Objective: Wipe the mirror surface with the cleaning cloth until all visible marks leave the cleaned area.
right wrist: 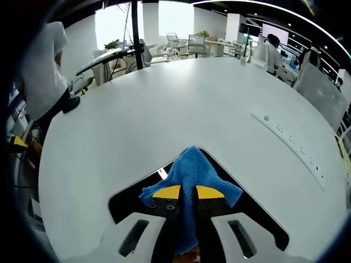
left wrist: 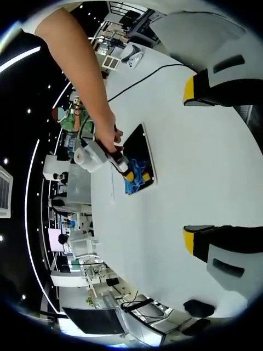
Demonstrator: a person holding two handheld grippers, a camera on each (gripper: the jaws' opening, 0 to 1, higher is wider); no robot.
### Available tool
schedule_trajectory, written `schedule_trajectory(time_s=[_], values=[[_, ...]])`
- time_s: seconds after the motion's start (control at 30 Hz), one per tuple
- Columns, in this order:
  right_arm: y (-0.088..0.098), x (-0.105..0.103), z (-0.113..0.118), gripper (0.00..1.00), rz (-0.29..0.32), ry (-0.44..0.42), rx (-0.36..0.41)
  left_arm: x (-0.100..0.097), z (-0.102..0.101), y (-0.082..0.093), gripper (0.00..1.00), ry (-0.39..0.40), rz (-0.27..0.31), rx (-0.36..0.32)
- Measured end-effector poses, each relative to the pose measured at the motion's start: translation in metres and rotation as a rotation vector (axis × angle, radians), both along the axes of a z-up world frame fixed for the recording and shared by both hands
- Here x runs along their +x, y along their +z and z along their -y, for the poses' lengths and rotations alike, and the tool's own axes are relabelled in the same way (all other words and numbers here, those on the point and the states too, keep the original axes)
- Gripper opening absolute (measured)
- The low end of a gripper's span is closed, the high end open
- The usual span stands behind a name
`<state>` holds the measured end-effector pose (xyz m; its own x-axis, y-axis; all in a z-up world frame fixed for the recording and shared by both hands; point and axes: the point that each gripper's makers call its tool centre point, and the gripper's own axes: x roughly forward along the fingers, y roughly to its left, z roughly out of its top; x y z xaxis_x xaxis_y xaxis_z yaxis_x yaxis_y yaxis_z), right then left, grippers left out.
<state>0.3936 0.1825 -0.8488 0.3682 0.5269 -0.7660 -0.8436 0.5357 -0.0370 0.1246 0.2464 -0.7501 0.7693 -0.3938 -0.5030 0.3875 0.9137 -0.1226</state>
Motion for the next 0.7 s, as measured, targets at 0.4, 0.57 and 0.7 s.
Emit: schedule_trajectory(time_s=[0.4, 0.57, 0.7], values=[[-0.001, 0.003, -0.009, 0.04, -0.001, 0.003, 0.003, -0.002, -0.005, -0.001, 0.91, 0.009, -0.001, 0.001], [-0.001, 0.003, -0.009, 0.04, 0.0, 0.008, 0.005, -0.003, -0.004, -0.002, 0.9, 0.009, -0.004, 0.0], [-0.001, 0.003, -0.012, 0.04, 0.001, 0.005, 0.012, -0.002, -0.005, -0.003, 0.9, 0.01, -0.006, 0.001]])
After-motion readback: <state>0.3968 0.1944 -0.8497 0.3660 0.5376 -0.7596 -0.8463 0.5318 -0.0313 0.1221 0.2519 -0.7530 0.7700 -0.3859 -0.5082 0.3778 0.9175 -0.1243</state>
